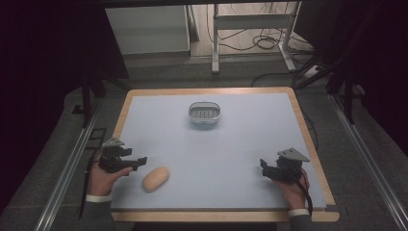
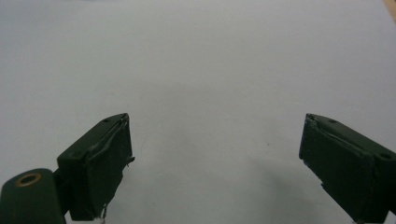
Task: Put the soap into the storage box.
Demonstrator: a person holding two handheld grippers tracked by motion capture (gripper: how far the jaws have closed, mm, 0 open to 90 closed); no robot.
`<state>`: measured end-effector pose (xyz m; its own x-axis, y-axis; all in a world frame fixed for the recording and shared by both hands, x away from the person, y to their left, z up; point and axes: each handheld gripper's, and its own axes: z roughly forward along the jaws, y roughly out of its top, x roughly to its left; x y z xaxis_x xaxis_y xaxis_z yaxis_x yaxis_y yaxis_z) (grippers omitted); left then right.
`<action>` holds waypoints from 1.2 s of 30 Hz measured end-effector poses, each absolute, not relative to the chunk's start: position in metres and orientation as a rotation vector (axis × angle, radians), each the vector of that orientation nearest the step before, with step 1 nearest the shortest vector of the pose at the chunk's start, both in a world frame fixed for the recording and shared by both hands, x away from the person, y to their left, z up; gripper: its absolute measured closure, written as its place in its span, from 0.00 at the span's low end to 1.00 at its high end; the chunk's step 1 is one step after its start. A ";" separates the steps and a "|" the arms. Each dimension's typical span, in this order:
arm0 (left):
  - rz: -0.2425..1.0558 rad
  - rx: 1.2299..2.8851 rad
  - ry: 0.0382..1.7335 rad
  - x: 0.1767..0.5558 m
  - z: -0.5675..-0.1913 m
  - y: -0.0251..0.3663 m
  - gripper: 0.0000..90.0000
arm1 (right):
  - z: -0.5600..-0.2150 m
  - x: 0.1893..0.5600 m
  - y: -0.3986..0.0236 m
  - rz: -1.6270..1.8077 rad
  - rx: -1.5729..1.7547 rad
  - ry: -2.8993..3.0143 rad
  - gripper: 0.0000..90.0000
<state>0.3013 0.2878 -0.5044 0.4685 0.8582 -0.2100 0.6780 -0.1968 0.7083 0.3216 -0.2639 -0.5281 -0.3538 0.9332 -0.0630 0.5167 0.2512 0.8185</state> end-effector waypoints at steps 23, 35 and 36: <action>0.311 1.983 1.285 0.299 -0.502 0.283 0.22 | -0.527 0.317 -0.268 1.034 1.307 1.922 0.11; 0.317 1.988 1.293 0.299 -0.502 0.285 0.22 | -0.527 0.317 -0.267 1.026 1.303 1.932 0.11; 0.320 1.984 1.292 0.299 -0.502 0.284 0.22 | -0.527 0.317 -0.267 1.027 1.295 1.929 0.11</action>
